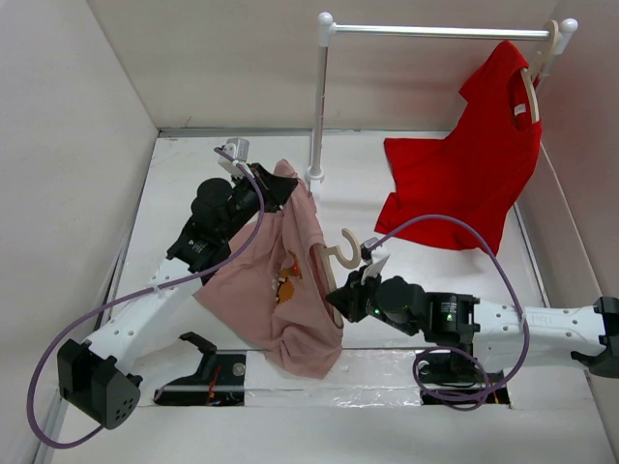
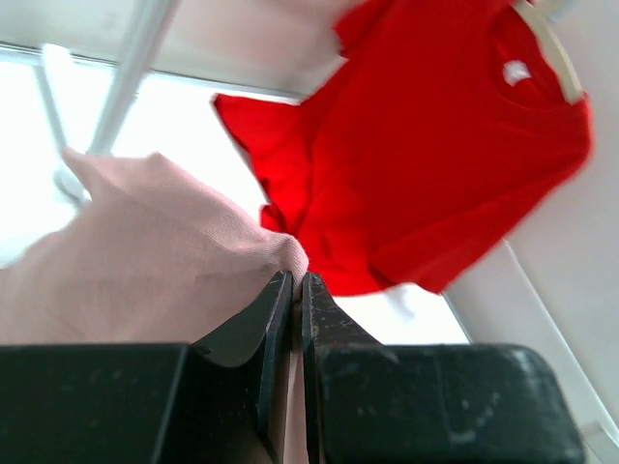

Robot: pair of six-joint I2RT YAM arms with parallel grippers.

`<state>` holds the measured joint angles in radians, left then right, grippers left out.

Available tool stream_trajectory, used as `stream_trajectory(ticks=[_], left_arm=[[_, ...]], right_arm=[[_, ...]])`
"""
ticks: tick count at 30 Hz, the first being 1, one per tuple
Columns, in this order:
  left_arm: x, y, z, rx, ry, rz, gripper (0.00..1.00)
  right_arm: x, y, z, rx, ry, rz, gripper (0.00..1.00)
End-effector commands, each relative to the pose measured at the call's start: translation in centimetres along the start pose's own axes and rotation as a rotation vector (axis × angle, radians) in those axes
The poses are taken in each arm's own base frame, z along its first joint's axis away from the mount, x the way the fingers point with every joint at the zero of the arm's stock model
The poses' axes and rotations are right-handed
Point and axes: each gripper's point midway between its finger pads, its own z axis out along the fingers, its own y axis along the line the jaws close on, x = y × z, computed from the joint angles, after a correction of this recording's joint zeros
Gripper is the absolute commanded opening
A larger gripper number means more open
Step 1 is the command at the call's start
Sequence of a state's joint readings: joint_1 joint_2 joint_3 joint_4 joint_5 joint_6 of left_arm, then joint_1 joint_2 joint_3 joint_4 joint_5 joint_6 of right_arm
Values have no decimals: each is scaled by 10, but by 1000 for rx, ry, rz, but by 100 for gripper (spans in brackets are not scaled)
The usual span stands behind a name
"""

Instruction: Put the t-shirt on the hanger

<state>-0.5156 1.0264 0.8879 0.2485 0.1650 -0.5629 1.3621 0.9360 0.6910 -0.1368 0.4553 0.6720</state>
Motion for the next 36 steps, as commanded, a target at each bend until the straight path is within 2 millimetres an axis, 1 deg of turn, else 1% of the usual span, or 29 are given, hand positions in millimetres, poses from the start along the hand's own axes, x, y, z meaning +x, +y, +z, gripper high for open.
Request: stream_trajectory(ticks=[1,4,5,7,10,11,12,13,14,15,16,17,18,19,20,21,22,23,25,27,28,29,30,31,32,33,34,35,36], left_arm=[[-42,0,3,-70,-126,37,0],[-51,-1,6,-82,-154,29,0],[-65,-2,5,-106,-191,33,0],[-74,2,4,-146,-213,40,0],[-92,-4,2,-154,-261,39,0],[-107,-14,0,-139,-291,41,0],[-112,-16,-1,-145,-293,45,0],[-117,-19,-1,-146,-300,49,0],[-134,-32,-6,-125,-336,51,0],[-144,-38,-10,-115,-356,53,0],[-152,-44,-12,-105,-369,57,0],[-178,-65,-21,-71,-419,70,0],[-183,-69,-24,-75,-411,75,0],[-192,-76,-27,-66,-418,83,0],[-213,-93,-39,-38,-462,87,0],[-218,-98,-44,-33,-466,95,0],[-225,-103,-50,-28,-482,102,0],[-238,-111,-59,-23,-511,106,0],[-237,-102,-63,-78,-502,122,0],[-228,-88,-60,-117,-499,112,0],[-224,-86,-61,-115,-497,106,0],[-210,-77,-54,-126,-462,106,0],[-203,-73,-51,-132,-441,102,0],[-199,-71,-52,-132,-431,97,3],[-182,-60,-45,-146,-397,82,17],[-182,-61,-47,-128,-418,70,24],[-183,-61,-56,-124,-439,68,24],[-171,-51,-53,-142,-424,53,36],[-170,-48,-55,-153,-429,50,37]], right_arm=[[-14,16,-8,-69,-21,16,0],[-12,15,-11,-59,-7,6,0],[-12,17,-14,-60,-2,8,0],[-15,23,-20,-76,-5,4,0],[-30,32,-36,-60,-9,-20,0],[-32,26,-40,-19,2,-49,0],[-53,39,-50,-44,-26,-45,0],[-63,41,-55,-41,-35,-59,0],[-69,36,-61,-7,-26,-116,0],[-105,51,-77,-39,-84,-93,0],[-122,55,-85,-39,-113,-100,0],[-140,53,-96,-24,-141,-143,0],[-157,59,-102,-24,-161,-159,0],[-203,78,-130,-79,-239,-125,0],[-212,82,-140,-99,-227,-185,0],[-226,90,-148,-112,-237,-192,0],[-238,103,-144,-119,-251,-193,0],[-250,108,-162,-153,-245,-209,0],[-253,113,-159,-149,-239,-223,0],[-240,106,-148,-115,-215,-237,0],[-236,99,-143,-91,-207,-234,0],[-234,93,-146,-102,-204,-218,0],[-228,78,-137,-55,-190,-222,0],[-227,71,-137,-40,-191,-217,0],[-229,62,-143,-30,-195,-211,0],[-230,53,-145,-5,-198,-212,0],[-237,38,-148,53,-216,-201,0],[-236,26,-151,94,-205,-217,0],[-240,18,-155,119,-216,-218,0]])
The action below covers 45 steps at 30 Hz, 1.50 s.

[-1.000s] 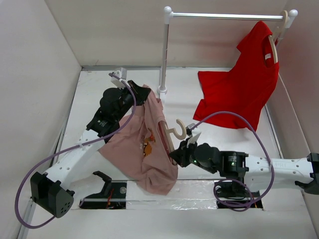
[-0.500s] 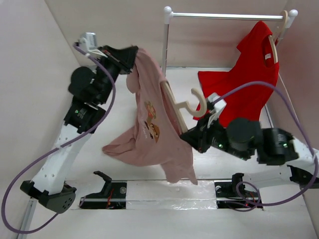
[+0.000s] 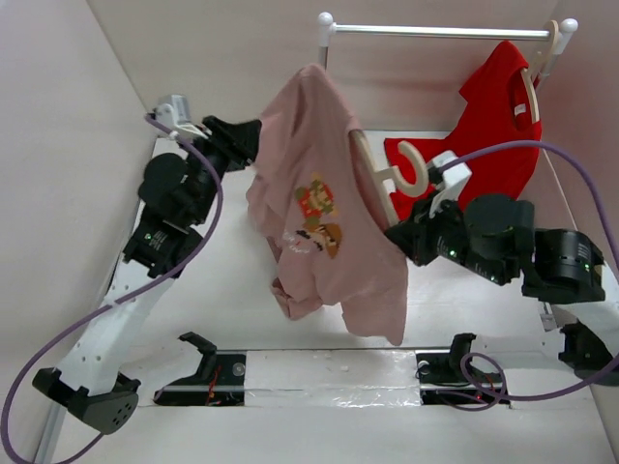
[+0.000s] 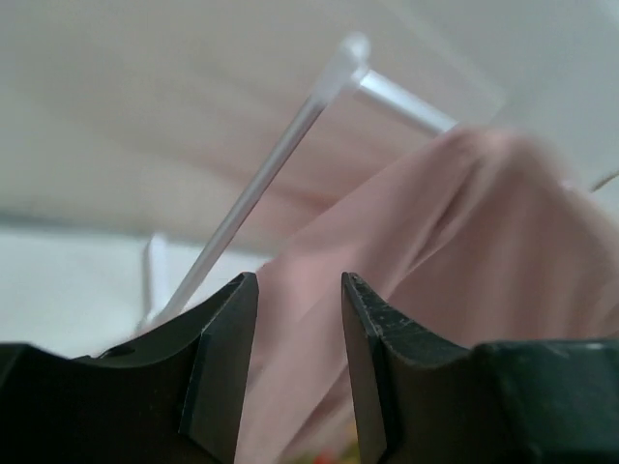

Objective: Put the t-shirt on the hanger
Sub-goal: Place the T-shirt on the hanger, then place the T-shirt at the clothesline.

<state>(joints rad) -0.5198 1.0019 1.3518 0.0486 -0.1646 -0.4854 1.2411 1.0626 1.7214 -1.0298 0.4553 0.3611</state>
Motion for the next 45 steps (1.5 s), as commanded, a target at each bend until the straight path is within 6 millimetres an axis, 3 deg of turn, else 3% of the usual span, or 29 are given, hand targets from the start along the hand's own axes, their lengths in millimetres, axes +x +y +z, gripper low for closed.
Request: stream_trajectory(ticks=[1,5,6,7,8,9,11,12,17,19,21,22,23,25,26,29,32,35,37,40,45], left_arm=[[7,19,-9,-58,-12,-5,37],[38,25,-16,-21,45,-35,27],[54,32,-17,-26,77,-41,25],[65,34,-18,-20,105,-42,20],[70,36,-22,-14,109,-50,9],[88,46,-25,-15,131,-54,5],[102,48,-33,13,151,-68,0],[119,56,-37,9,185,-66,0],[153,65,-57,60,256,-69,0],[162,64,-58,82,278,-68,1],[163,54,-53,140,274,-62,14],[164,47,-53,181,284,-63,21],[168,47,-50,190,292,-54,33],[163,45,-45,207,262,-20,46],[163,47,-42,203,253,-8,58],[159,50,-27,192,217,57,69],[145,45,-13,196,169,118,72],[129,49,-2,151,118,174,75],[119,44,0,157,94,190,76],[119,30,3,235,91,210,77],[139,24,21,307,134,266,77]], right_arm=[[-45,-40,-30,100,-169,61,0],[-36,-84,-20,285,-119,20,0],[-34,-92,-14,315,-103,18,0],[-31,-99,-3,339,-75,10,0],[-28,-114,7,363,-57,9,0],[-25,-123,14,380,-41,9,0],[-20,-141,32,397,1,17,0],[-21,-161,32,452,6,44,0],[-24,-188,59,496,69,101,0],[-23,-171,69,421,93,107,0],[-14,-152,74,377,123,104,0],[3,-144,77,357,162,102,0],[11,-123,77,309,169,100,0],[15,-101,46,261,126,104,0],[29,-81,36,210,150,120,0],[38,-61,-7,137,135,182,0],[51,-46,-28,65,160,200,0],[64,-48,-33,76,194,189,0],[62,-49,-35,74,182,170,0],[56,-47,-33,61,174,142,0],[42,-33,-32,-21,154,100,0]])
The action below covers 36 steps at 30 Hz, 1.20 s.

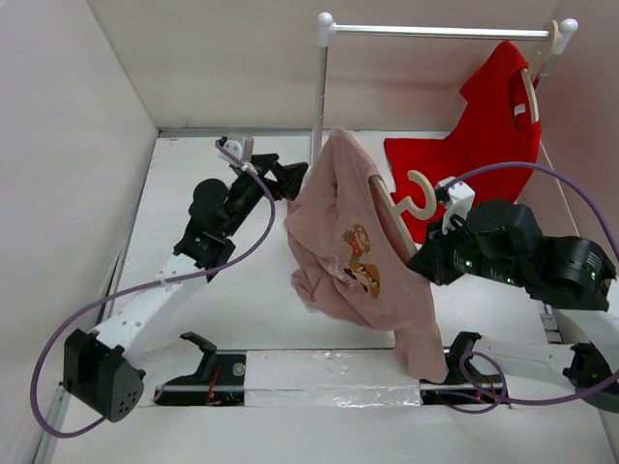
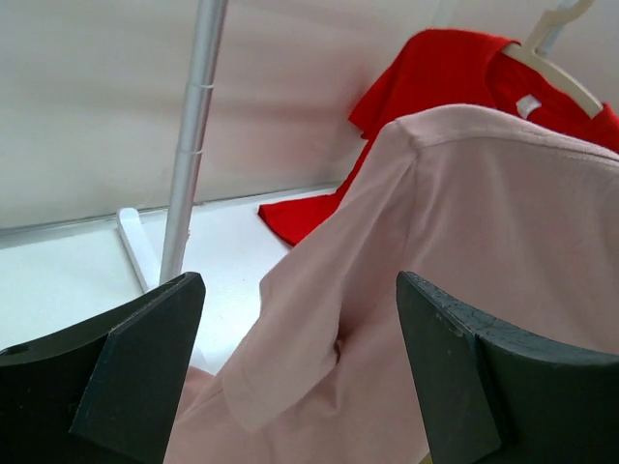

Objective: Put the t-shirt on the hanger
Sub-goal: Place the T-shirt at the clothesline.

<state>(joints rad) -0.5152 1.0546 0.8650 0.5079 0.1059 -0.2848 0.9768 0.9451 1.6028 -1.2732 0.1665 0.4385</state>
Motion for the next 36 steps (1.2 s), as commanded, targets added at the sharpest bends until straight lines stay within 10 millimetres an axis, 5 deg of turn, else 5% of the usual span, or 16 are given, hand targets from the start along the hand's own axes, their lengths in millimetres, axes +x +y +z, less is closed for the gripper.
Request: stream_trajectory(ticks=[1,5,12,13,14,17,22,29,33,36], left_arm=[[-16,-19,16,115,-45,83,77],[5,-27,26,199,4,118,77],[-3,-19,40,160,-31,136,72],[-4,-23,40,179,-37,132,67],[-4,-24,41,188,-42,124,45],[-8,-17,47,140,-52,110,0],[-19,25,43,-111,-84,93,0],[-1,42,44,-194,-10,47,0],[17,28,43,-127,29,20,2],[25,20,37,-83,52,-11,28]], right_arm=[[-30,18,-14,-94,-113,-34,0],[-38,22,-23,-119,-137,-51,0],[-40,27,-24,-138,-128,-76,0],[-39,27,-23,-138,-121,-78,0],[-38,27,-22,-139,-119,-76,0],[-36,26,-20,-130,-110,-78,0],[-29,7,-18,-18,-54,-53,0],[-72,1,-48,32,-214,1,0],[-77,-17,-15,134,-223,-16,0],[-94,-37,7,220,-251,-12,0]])
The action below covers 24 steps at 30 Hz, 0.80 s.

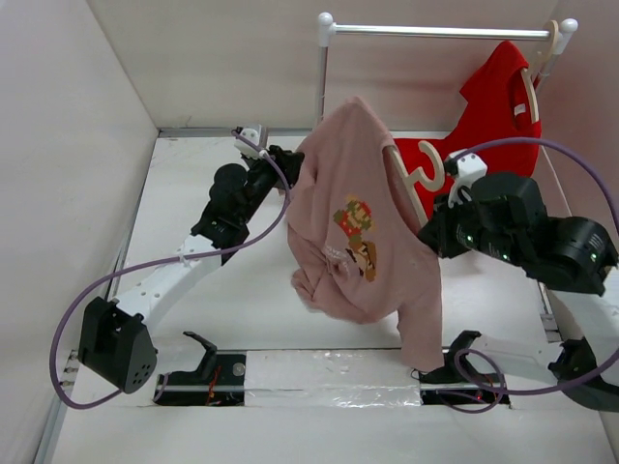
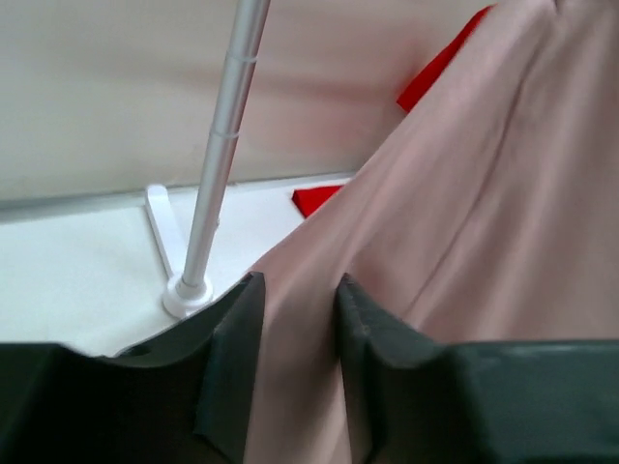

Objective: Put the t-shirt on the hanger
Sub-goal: Place the T-shirt at the clothesline.

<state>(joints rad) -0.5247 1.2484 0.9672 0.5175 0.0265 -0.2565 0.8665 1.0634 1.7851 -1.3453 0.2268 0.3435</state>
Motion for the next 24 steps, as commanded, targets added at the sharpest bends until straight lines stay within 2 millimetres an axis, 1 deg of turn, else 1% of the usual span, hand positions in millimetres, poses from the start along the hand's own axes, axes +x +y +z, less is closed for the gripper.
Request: stream_trajectory(ticks=[1,2,3,4,5,6,7,8,9,10,11,12,13,14,15,16,17,18,19,20,21,22,23,24], left_arm=[[1,-4,-9,18,-2,-47,33],[-6,-7,-17,29,-23,-61,37],[2,-6,-22,28,-19,-85,41],[2,-6,-27,31,-21,-99,41],[-5,-10,-35,43,-40,-114,41],[7,-8,-42,46,-16,-128,35],[11,-13,-47,70,-5,-163,30],[5,-20,-57,100,-20,-179,26],[17,-20,-64,117,0,-194,17],[22,-23,-69,138,14,-205,12],[19,-27,-77,152,7,-229,7],[34,-24,-82,142,47,-240,3],[34,-28,-90,151,47,-252,0],[37,-32,-95,150,49,-251,0],[44,-33,-99,135,63,-236,0],[48,-30,-101,88,50,-223,0],[51,-47,-108,113,60,-211,0],[53,-52,-111,115,72,-181,0],[53,-54,-112,100,67,-171,0],[54,-60,-114,111,70,-159,0],[58,-71,-119,133,85,-135,0],[55,-70,-119,105,73,-126,0],[56,-72,-120,102,76,-118,0],[59,-72,-121,97,80,-113,0]], right_arm=[[-57,-20,22,111,-207,36,0],[-69,-37,26,168,-242,67,0],[-73,-43,30,181,-244,61,0],[-77,-51,39,197,-241,68,0],[-86,-58,45,209,-264,81,0],[-91,-78,48,257,-271,103,0],[-95,-89,59,285,-256,115,0],[-103,-97,61,302,-274,131,0],[-108,-111,63,336,-280,154,0],[-112,-119,66,355,-284,169,0],[-119,-127,76,368,-292,184,0],[-127,-137,77,360,-304,210,0],[-130,-143,91,344,-282,219,0],[-134,-146,95,334,-280,230,0],[-140,-148,96,331,-286,236,0],[-153,-155,90,350,-319,242,0],[-156,-159,90,360,-320,250,0],[-158,-167,100,372,-300,259,0],[-171,-170,93,375,-333,261,0],[-174,-181,93,394,-335,276,0],[-173,-187,101,398,-313,282,0],[-177,-192,100,404,-321,289,0],[-185,-199,93,422,-349,294,0],[-187,-204,92,431,-350,301,0]])
